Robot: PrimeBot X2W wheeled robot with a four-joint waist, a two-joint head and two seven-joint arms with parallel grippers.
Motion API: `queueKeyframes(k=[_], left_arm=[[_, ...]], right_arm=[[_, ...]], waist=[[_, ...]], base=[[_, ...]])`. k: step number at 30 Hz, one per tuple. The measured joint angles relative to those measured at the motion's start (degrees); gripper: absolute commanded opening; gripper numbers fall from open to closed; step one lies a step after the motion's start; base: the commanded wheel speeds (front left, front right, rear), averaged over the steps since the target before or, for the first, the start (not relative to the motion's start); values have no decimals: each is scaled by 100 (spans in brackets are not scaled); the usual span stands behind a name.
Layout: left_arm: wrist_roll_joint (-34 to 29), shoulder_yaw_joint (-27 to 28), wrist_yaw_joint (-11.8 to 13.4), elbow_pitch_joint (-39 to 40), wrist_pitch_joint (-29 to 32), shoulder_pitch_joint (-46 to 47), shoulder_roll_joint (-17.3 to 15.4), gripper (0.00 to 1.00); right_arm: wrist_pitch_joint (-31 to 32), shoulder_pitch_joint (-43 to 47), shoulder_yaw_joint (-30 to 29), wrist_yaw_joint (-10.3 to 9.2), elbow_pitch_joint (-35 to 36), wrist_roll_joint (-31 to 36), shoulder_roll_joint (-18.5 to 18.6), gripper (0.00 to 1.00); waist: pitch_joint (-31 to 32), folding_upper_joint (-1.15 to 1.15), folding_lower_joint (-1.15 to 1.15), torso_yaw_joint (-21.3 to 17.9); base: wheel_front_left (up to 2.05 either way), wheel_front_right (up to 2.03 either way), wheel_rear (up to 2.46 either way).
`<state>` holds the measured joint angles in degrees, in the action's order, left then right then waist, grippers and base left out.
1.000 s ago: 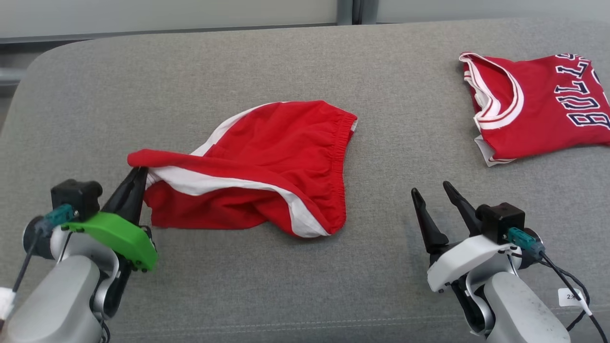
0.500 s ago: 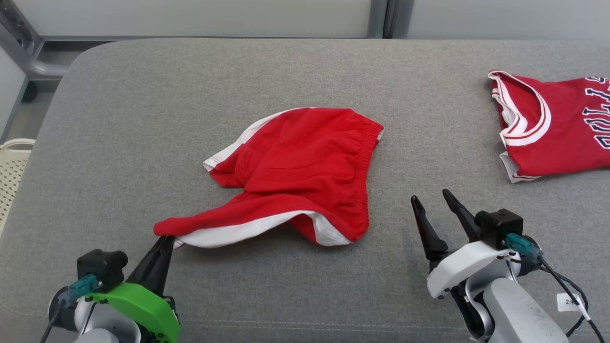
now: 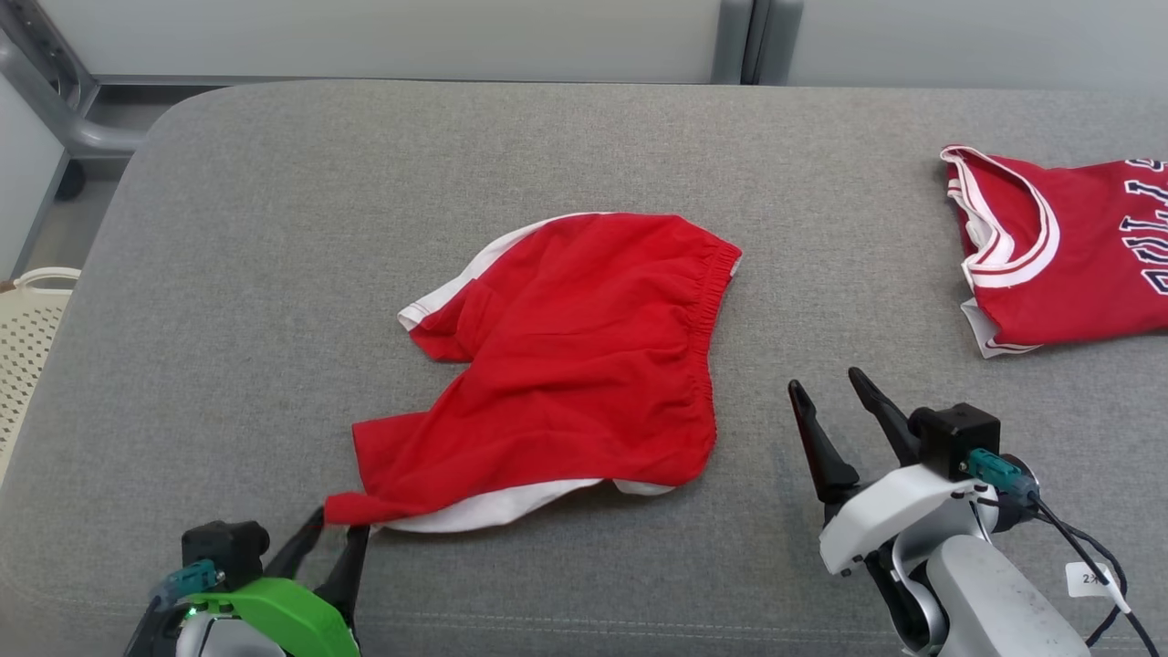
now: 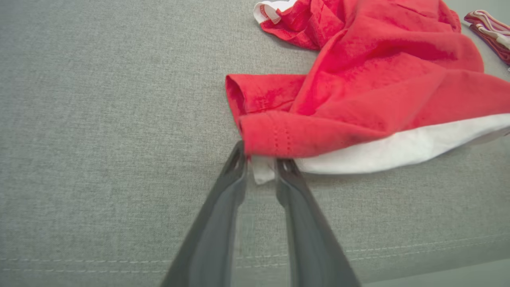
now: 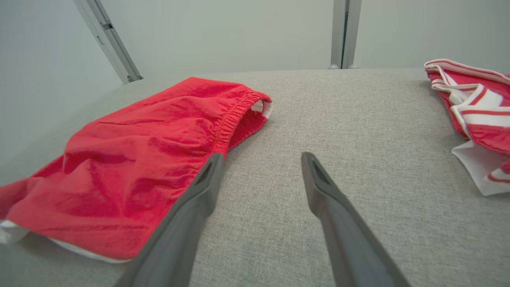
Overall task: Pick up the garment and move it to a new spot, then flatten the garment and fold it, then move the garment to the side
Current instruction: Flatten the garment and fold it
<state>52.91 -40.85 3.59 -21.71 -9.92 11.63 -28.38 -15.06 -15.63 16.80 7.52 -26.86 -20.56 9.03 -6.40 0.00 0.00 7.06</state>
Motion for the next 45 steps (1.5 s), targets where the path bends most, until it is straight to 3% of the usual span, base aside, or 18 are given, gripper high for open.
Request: queueKeyframes(k=[8, 24, 33, 45], left_arm=[[-121, 235, 53, 13, -345, 49, -80, 100], [-86, 521, 203, 188, -458, -280, -29, 100], [-1136, 1383, 254, 826, -503, -417, 350, 100], [-2453, 2405, 14, 1121, -503, -661, 1027, 100]], right_arm=[[0, 8, -37, 0, 0, 0, -9, 100], [0, 10, -13, 0, 0, -29, -13, 100], [1, -120, 243, 0, -265, -277, 60, 100], [621, -1111, 1113, 0, -1151, -1182, 224, 100]], waist=[[23, 0, 0, 51], [13, 0, 0, 230], [88, 0, 0, 353], [77, 0, 0, 407]], base=[[0, 0, 0], [0, 0, 0], [0, 0, 0], [0, 0, 0]])
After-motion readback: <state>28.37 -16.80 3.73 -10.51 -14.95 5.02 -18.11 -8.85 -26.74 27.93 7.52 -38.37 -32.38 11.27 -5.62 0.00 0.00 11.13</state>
